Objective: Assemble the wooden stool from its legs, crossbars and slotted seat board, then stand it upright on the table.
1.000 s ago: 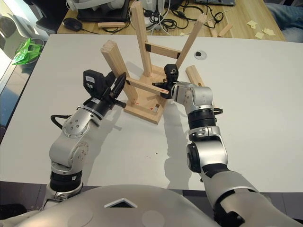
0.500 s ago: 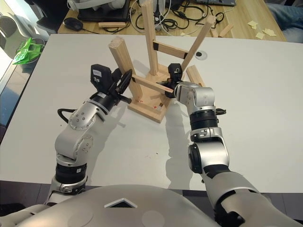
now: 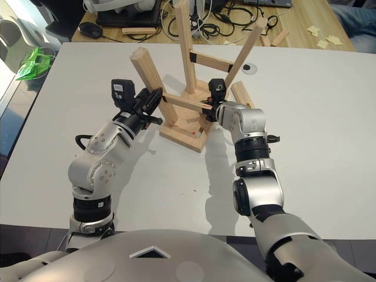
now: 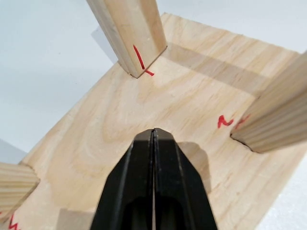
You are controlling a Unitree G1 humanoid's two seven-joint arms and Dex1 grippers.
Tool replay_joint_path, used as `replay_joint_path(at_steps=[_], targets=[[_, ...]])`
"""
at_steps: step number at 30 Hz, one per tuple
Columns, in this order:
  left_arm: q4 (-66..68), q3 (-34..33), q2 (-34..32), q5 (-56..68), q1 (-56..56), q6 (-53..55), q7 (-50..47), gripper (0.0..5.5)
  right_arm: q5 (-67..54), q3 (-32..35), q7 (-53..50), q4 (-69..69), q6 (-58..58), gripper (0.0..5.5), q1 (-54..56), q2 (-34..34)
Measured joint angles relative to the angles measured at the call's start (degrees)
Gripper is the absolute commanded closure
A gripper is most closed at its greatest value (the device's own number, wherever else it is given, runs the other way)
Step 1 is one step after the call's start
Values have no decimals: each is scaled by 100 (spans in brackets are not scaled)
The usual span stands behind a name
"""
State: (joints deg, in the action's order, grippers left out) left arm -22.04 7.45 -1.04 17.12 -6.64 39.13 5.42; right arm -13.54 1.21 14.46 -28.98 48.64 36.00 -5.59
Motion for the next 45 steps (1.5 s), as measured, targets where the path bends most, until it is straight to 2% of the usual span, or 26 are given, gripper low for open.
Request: replay_joint_path(at_steps=[6, 7, 21, 26, 34, 38, 45], targets=[[104, 106, 5, -90, 178, -544, 104, 447, 117, -135, 72, 168, -42, 550, -108, 14], [151, 102, 31, -90, 203, -667, 121, 411, 121, -155, 101, 200, -55, 550, -136, 14], [255, -123, 373, -12, 325, -1521, 146, 214, 160, -231, 226, 355, -213, 550, -285, 30], [117, -332, 384, 46, 41, -1968, 134, 134, 162, -273, 282, 405, -283, 550, -354, 60], [7, -401, 408, 291, -410, -2007, 154, 18, 137, -147, 109, 947, -14, 550, -500, 108], [-158, -611, 420, 420, -528, -2002, 72, 11, 189, -176, 101, 1674, 148, 550, -816, -86], [-224, -1355, 227, 489, -1511, -1995, -382, 11, 375, -231, 133, 2847, -141, 550, -1087, -561]])
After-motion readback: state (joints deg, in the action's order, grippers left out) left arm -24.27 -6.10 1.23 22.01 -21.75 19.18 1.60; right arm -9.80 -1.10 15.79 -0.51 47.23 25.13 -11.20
